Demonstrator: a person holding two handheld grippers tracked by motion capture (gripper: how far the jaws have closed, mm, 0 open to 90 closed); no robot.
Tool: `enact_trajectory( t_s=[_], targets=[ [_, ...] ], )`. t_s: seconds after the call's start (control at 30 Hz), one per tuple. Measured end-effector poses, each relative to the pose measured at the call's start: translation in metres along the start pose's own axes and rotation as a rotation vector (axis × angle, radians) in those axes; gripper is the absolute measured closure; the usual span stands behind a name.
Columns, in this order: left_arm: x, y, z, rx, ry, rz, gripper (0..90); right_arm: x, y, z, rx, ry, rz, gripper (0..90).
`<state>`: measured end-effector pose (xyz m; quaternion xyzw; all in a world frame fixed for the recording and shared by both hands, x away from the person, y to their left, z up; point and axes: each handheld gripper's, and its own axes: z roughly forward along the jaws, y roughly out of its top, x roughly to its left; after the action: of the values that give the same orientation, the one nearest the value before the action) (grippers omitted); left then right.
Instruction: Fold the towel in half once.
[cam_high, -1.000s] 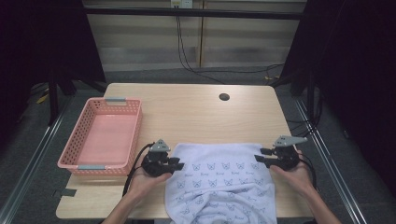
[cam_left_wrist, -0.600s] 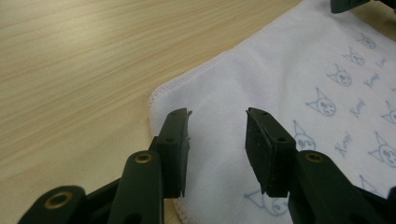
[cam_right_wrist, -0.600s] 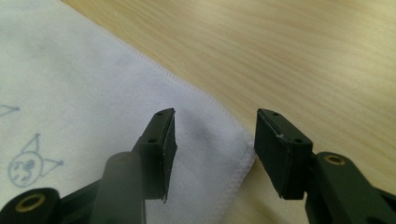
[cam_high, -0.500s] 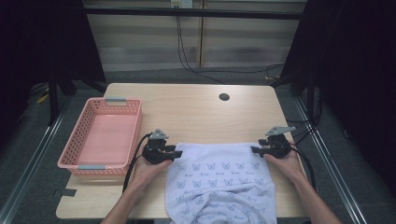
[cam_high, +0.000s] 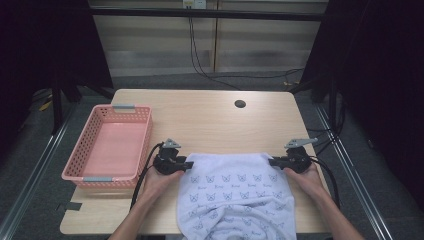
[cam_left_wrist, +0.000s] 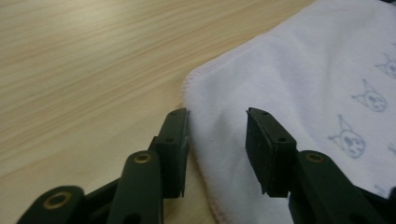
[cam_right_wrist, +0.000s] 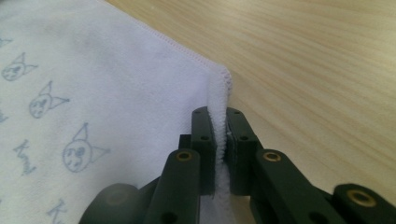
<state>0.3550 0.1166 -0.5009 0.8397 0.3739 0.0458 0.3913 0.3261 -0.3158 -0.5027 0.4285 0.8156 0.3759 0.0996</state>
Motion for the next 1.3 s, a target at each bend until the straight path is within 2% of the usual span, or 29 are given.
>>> enact_trajectory(
  t_s=[0.1,0.17,0.27,0.3,0.37,0.43,0.6,0.67,0.8,0.93,1.07,1.17,1.3],
  targets=[
    [0.0,0.0,0.001,0.004,-0.022,0.003,76.3,-0.003,0.0,-0.005,-0.026,0.017,0.011,84.7],
    [0.003,0.0,-0.001,-0.013,-0.067,-0.016,85.2,-0.005,0.001,-0.009,-0.05,0.027,0.026,84.8],
    [0.005,0.003,-0.008,-0.052,-0.11,-0.032,87.0,-0.007,0.003,-0.016,-0.075,0.034,0.036,84.9],
    [0.004,0.006,-0.011,-0.065,-0.116,-0.037,87.1,-0.007,0.005,-0.019,-0.09,0.034,0.044,84.9],
    [0.002,0.014,-0.019,-0.086,-0.122,-0.014,87.1,-0.008,0.01,-0.025,-0.12,0.036,0.047,85.0],
    [0.002,0.021,-0.026,-0.133,-0.139,-0.032,87.2,-0.008,0.016,-0.033,-0.15,0.034,0.045,85.0],
    [0.003,0.039,-0.045,-0.182,-0.113,0.002,87.2,-0.009,0.029,-0.056,-0.226,0.021,0.036,85.1],
    [0.004,0.048,-0.053,-0.21,-0.109,0.012,87.2,-0.009,0.036,-0.063,-0.245,0.013,0.025,85.2],
    [0.005,0.069,-0.065,-0.238,-0.07,0.036,87.2,-0.007,0.056,-0.073,-0.273,0.002,-0.005,85.2],
    [0.01,0.089,-0.074,-0.273,-0.044,0.047,87.2,-0.007,0.077,-0.08,-0.29,-0.025,-0.03,85.4],
    [0.013,0.105,-0.079,-0.308,-0.03,0.054,87.2,-0.011,0.098,-0.083,-0.309,-0.04,-0.036,85.5],
    [0.019,0.116,-0.082,-0.336,-0.028,0.052,87.2,-0.016,0.113,-0.082,-0.303,-0.052,-0.046,85.6],
    [0.029,0.135,-0.09,-0.352,-0.011,0.058,87.3,-0.023,0.135,-0.086,-0.323,-0.069,-0.043,85.7]
  ],
)
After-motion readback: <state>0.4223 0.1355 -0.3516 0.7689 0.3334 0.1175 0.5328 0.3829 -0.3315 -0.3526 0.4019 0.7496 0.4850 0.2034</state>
